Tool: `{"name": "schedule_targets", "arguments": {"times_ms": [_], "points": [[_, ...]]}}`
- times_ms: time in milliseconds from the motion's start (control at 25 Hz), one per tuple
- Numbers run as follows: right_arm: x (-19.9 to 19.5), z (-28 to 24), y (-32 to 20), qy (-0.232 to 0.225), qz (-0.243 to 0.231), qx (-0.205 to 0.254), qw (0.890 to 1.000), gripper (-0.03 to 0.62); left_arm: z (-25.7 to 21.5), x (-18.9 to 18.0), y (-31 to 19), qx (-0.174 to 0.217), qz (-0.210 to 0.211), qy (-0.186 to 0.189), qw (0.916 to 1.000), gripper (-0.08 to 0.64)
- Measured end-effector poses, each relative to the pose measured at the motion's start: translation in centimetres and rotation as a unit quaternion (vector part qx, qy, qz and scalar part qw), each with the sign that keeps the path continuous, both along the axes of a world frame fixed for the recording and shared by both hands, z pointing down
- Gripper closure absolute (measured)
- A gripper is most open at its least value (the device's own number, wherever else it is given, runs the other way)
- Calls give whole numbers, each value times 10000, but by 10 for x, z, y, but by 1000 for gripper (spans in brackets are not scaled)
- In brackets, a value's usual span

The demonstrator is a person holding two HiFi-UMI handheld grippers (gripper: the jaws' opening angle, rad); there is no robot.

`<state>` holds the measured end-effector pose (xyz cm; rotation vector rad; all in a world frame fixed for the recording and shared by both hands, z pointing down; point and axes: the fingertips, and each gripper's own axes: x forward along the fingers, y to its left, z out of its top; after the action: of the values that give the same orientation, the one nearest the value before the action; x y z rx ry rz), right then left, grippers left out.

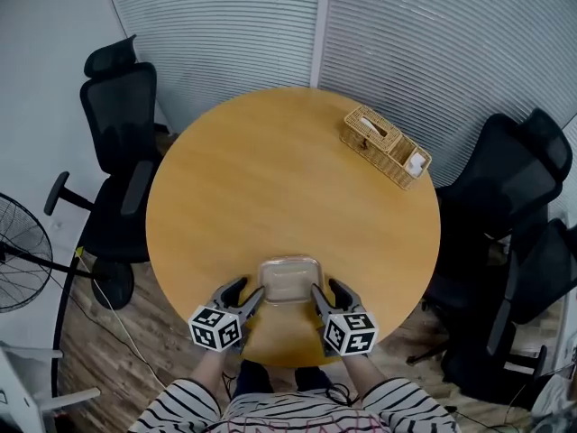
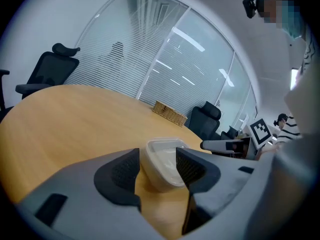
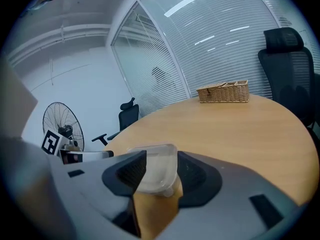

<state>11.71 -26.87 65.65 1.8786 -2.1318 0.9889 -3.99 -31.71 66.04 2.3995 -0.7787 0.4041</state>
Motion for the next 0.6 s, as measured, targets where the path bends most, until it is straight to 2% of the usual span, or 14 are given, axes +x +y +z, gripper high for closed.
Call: {"name": "schedule_targets", "arguments": {"times_ms": [280, 600], "points": [[-1, 17, -3, 70, 307, -22, 9995, 394, 16, 3, -9, -198, 39, 271, 9994, 353], [-8, 24, 0, 226, 310, 74, 9992, 402, 24, 15, -7, -291, 141, 389, 9987, 353]]}}
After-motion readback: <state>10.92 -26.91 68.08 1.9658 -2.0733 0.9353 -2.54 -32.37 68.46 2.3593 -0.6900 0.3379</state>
